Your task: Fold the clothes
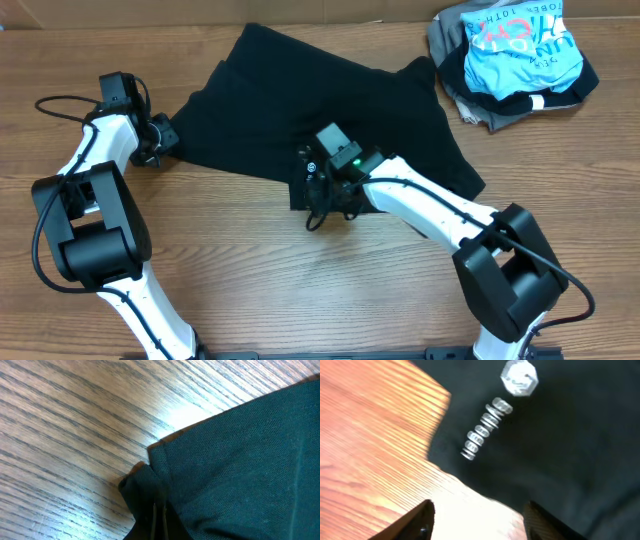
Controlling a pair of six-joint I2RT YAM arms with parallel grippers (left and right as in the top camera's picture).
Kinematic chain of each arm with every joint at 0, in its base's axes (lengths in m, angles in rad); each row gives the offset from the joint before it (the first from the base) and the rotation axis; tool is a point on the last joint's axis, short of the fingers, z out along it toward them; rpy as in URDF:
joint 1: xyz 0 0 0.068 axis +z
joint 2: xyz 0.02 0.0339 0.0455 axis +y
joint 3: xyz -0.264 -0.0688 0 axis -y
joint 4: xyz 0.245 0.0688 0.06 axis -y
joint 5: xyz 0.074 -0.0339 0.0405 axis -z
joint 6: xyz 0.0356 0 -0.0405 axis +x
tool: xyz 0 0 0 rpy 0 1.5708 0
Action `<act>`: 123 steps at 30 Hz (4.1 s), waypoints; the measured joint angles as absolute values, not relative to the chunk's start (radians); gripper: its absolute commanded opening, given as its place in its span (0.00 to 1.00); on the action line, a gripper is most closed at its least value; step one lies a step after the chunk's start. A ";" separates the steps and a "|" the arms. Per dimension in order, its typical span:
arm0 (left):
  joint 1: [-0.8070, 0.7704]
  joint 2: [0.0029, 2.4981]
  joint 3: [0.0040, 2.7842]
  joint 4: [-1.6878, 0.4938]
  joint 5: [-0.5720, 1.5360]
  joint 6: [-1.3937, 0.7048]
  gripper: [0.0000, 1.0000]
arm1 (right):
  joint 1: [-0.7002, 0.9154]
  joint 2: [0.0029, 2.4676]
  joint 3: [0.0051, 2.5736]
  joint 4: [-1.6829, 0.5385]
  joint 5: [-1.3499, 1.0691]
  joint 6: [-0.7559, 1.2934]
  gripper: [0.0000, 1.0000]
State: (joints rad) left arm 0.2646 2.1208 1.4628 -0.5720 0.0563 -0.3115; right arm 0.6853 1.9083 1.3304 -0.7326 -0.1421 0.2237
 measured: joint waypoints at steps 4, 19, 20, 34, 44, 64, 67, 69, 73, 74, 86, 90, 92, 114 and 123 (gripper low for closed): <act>0.265 2.120 1.463 -0.580 0.063 -0.311 0.04 | 0.689 1.923 1.331 -0.720 -0.142 0.150 0.66; 0.263 2.117 1.463 -0.599 0.069 -0.311 0.04 | 0.688 2.035 1.350 -0.689 -0.131 0.033 0.20; 0.263 2.117 1.463 -0.599 0.070 -0.311 0.04 | 0.688 2.038 1.351 -0.685 -0.121 0.033 0.10; 0.277 2.115 1.463 -0.620 0.081 -0.311 0.04 | 0.688 2.008 1.359 -1.094 -0.115 0.222 0.04; 0.346 2.113 1.463 -0.645 0.118 -0.311 0.04 | 0.688 1.845 1.354 -1.445 -0.179 0.393 0.04; 0.397 2.103 1.552 -0.931 0.064 -0.228 0.04 | 0.873 1.828 1.318 -1.365 -0.284 0.629 0.07; 0.407 2.081 1.599 -0.982 0.030 -0.226 0.04 | 0.874 1.805 1.317 -1.364 -0.285 0.655 0.34; 0.408 2.058 1.618 -0.995 0.007 -0.214 0.04 | 0.873 1.792 1.316 -1.373 -0.287 0.662 0.57; 0.408 2.009 1.631 -0.997 -0.015 -0.167 0.17 | 0.872 1.785 1.316 -1.372 -0.289 0.665 0.69; 0.408 2.002 1.634 -0.997 -0.017 -0.152 0.25 | 0.870 1.785 1.316 -1.372 -0.289 0.663 0.70; 0.384 1.996 1.637 -0.986 -0.033 -0.048 0.90 | 0.566 1.758 1.329 -1.254 -0.223 0.566 0.72; 0.375 1.996 1.638 -0.863 0.093 0.008 0.91 | 0.432 1.757 1.330 -1.134 -0.208 0.516 0.72; 0.362 1.996 1.638 -0.784 0.171 0.042 0.90 | 0.384 1.757 1.330 -1.096 -0.201 0.500 0.72; -0.081 2.288 1.650 -0.116 0.155 0.139 0.97 | 0.328 1.757 1.334 -1.068 -0.168 0.421 0.73; -0.077 2.362 1.650 -0.064 0.141 0.156 1.00 | 0.328 1.757 1.334 -1.067 -0.168 0.420 0.75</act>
State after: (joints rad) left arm -0.0772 2.3623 1.6501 -0.0639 0.1410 0.1562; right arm 0.3279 1.7569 1.3342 -1.0672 -0.1677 0.4198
